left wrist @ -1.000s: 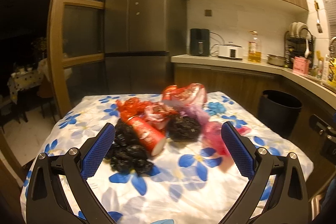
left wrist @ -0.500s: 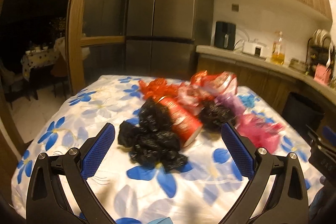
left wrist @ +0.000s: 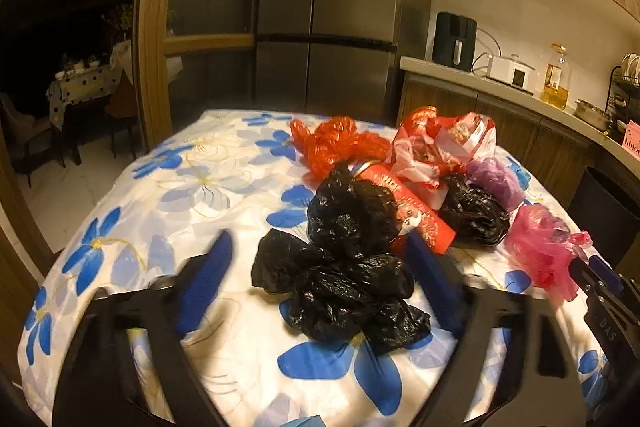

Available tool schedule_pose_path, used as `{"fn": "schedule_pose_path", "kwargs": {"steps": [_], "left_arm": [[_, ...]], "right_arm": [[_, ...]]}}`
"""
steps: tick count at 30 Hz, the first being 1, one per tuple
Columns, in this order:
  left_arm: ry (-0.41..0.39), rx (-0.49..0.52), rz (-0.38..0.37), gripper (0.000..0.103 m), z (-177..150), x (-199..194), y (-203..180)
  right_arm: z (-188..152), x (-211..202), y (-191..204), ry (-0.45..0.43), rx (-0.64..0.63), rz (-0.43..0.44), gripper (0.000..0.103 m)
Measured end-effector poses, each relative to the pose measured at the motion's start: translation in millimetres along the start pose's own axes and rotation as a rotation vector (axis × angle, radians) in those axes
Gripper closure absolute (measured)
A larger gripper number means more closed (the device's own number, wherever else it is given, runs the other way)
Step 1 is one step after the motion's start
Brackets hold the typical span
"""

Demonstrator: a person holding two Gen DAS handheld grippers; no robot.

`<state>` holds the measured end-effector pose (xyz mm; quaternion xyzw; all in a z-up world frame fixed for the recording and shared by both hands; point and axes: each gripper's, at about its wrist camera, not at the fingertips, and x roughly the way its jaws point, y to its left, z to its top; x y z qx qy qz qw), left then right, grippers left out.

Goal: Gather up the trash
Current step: 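Reach the left gripper to the black bag while the right gripper reaches the pink bag, then close the left gripper on the black bag while the right gripper grasps the pink bag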

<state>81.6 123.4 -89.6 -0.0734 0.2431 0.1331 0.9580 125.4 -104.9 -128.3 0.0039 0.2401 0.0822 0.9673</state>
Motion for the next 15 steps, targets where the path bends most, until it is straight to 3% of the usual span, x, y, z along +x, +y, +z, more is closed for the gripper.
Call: {"fn": "schedule_pose_path", "kwargs": {"steps": [2,5,13,15], "left_arm": [[0.03,-0.008,-0.018,0.036,-2,8,1],[0.063,-0.017,-0.034,0.049,-4,16,1],[0.08,-0.016,-0.058,0.091,-4,20,-2],[0.067,-0.018,-0.068,0.097,-4,15,-2]], "right_arm": [[-1,3,1,0.003,-0.015,0.0,0.087],[-1,-1,1,-0.006,-0.027,0.006,0.098],[7,-24,-4,-0.066,-0.035,0.013,0.103],[9,-30,-6,-0.079,-0.039,0.015,0.103]]}}
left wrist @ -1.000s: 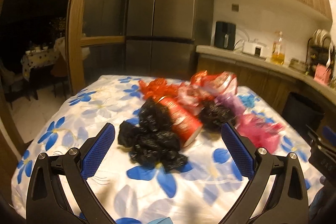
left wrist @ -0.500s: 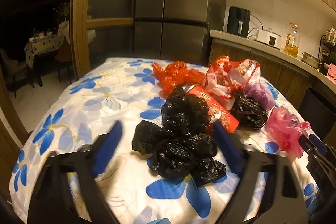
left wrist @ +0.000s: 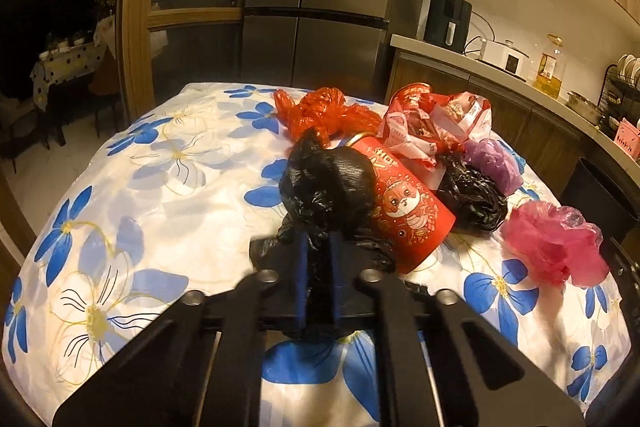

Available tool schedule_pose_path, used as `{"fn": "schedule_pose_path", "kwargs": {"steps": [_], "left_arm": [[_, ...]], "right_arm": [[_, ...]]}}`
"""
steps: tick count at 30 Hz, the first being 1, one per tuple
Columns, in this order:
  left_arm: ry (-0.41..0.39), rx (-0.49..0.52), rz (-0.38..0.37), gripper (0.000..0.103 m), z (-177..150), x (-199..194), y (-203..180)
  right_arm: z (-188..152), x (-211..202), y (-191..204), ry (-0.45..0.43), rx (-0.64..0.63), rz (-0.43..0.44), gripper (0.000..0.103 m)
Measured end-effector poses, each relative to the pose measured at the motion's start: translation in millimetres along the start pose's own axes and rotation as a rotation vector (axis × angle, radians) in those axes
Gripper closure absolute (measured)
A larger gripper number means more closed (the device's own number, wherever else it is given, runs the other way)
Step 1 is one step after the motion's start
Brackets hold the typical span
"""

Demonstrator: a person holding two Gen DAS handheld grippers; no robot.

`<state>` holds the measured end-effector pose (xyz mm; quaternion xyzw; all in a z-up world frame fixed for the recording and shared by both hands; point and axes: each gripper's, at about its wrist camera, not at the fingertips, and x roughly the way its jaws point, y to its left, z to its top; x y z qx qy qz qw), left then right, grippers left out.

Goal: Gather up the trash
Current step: 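Close the left gripper on the black bag while the right gripper grasps the pink bag, then carry the black bag and pink bag with both grippers over the black bin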

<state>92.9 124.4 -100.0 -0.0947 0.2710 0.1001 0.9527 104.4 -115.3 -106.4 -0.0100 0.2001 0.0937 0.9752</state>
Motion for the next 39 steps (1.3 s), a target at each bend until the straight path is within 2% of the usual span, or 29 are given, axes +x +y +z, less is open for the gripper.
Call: {"fn": "schedule_pose_path", "kwargs": {"steps": [8,15,26,39], "left_arm": [[-0.087,-0.012,-0.008,0.099,8,-42,-2],[-0.129,0.027,-0.073,0.099,23,-60,-39],[-0.177,0.137,-0.27,0.099,53,-54,-145],[-0.209,0.237,-0.497,0.099,86,-20,-296]], "right_arm": [[13,-19,-11,-0.031,0.018,0.008,0.103],[28,-33,-32,-0.054,0.047,0.006,0.103],[54,-53,-89,-0.12,0.103,-0.075,0.103],[103,-53,-196,-0.259,0.165,-0.302,0.103]]}}
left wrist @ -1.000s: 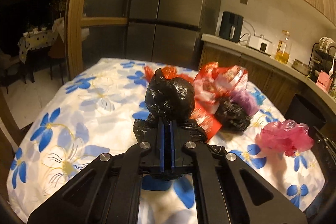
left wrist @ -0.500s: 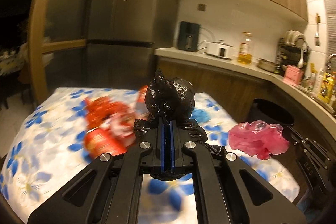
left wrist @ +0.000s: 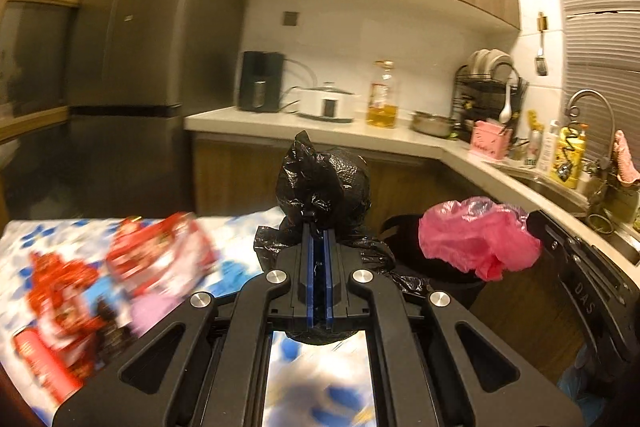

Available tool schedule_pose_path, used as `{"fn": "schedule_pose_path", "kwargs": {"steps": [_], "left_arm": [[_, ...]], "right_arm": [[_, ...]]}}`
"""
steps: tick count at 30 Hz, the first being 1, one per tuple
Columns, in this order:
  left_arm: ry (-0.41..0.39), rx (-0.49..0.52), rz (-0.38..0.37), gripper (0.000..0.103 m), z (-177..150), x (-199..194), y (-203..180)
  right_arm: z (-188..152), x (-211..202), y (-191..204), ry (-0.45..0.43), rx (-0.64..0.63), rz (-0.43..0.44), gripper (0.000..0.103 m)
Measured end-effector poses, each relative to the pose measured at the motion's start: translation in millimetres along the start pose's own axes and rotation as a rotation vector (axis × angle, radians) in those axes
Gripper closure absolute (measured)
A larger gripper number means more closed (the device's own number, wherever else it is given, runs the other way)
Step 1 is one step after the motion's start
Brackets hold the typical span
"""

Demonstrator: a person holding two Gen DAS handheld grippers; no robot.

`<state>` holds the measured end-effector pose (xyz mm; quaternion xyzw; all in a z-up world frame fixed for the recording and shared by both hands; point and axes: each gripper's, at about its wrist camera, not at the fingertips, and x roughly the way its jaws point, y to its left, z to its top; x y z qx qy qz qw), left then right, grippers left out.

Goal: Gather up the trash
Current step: 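Carry the black bag and pink bag with both grippers over the black bin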

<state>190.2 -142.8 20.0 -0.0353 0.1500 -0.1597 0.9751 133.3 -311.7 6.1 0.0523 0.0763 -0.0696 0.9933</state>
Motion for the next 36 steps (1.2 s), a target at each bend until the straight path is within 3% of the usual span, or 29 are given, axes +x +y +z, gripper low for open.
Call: {"fn": "schedule_pose_path", "kwargs": {"steps": [6,13,26,36], "left_arm": [[-0.008,0.008,-0.088,0.099,15,51,-38],[0.001,0.029,-0.153,0.099,14,98,-73],[0.061,0.081,-0.211,0.099,3,155,-103],[0.08,0.101,-0.218,0.099,-2,174,-112]], "right_arm": [[17,35,-40,-0.03,0.044,-0.079,0.103],[26,68,-76,-0.02,0.11,-0.112,0.103],[23,111,-93,0.038,0.13,-0.082,0.103],[20,125,-101,0.051,0.139,-0.05,0.103]]}}
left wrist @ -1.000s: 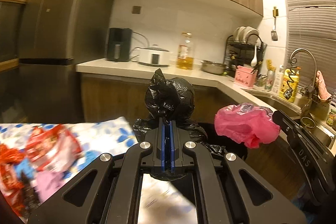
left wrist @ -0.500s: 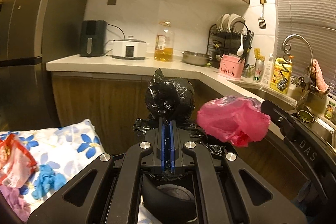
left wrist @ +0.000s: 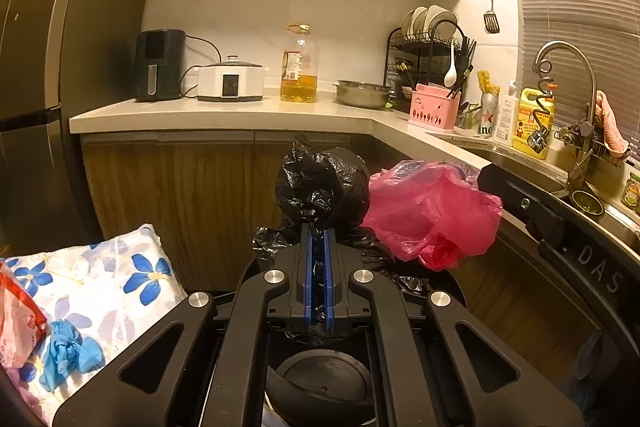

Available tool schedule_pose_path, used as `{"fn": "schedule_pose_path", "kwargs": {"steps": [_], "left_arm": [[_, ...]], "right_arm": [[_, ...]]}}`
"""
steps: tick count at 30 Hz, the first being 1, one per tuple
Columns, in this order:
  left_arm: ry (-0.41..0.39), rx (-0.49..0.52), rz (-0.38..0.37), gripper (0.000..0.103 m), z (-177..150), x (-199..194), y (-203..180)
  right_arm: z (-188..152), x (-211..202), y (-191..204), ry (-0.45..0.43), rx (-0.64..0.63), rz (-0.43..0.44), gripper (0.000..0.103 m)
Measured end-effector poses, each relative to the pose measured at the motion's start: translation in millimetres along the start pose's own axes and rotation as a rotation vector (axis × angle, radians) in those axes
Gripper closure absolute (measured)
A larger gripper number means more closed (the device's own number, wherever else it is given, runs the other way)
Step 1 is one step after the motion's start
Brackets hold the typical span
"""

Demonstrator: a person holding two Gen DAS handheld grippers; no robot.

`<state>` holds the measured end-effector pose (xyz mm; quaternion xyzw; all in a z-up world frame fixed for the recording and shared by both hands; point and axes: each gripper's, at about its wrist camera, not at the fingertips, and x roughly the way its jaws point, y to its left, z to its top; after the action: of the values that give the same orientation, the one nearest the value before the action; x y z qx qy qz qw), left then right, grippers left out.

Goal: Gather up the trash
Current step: 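Carry the black bag and pink bag with both grippers over the black bin, then open the left gripper and the right gripper to drop both bags into the bin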

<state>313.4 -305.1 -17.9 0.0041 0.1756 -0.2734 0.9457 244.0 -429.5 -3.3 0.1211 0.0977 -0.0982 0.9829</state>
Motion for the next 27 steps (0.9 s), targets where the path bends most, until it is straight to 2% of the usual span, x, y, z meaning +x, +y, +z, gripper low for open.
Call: {"fn": "schedule_pose_path", "kwargs": {"steps": [3,5,9,11,12,13,14,15,17,20,27], "left_arm": [[-0.001,-0.001,0.0,0.093,-1,3,1],[0.004,-0.01,-0.004,0.077,-1,4,2],[0.005,-0.016,0.001,0.063,-2,4,5],[0.003,-0.034,0.01,0.048,-3,4,9],[0.001,-0.052,0.019,0.044,-3,3,13],[0.001,-0.069,0.029,0.037,-4,2,16],[-0.001,-0.08,0.033,0.034,-4,0,19],[-0.003,-0.09,0.039,0.032,-5,-2,22],[-0.009,-0.104,0.07,0.021,-7,-9,28],[-0.016,-0.116,0.107,0.015,-9,-20,34],[-0.004,-0.134,0.181,0.009,-19,-50,47]], "right_arm": [[0,3,-1,0.005,0.008,0.013,0.102],[-1,6,-3,0.011,0.018,0.025,0.102],[0,11,-7,0.027,0.029,0.03,0.099],[1,11,-10,0.029,0.035,0.023,0.09],[1,10,-11,0.029,0.039,0.018,0.087],[1,9,-12,0.028,0.042,0.014,0.08],[0,8,-12,0.027,0.043,0.01,0.071],[0,6,-13,0.027,0.044,0.006,0.067],[-3,2,-13,0.029,0.045,-0.002,0.053],[-7,-4,-10,0.032,0.038,-0.019,0.04],[-18,-25,2,0.022,0.001,-0.04,0.027]]}}
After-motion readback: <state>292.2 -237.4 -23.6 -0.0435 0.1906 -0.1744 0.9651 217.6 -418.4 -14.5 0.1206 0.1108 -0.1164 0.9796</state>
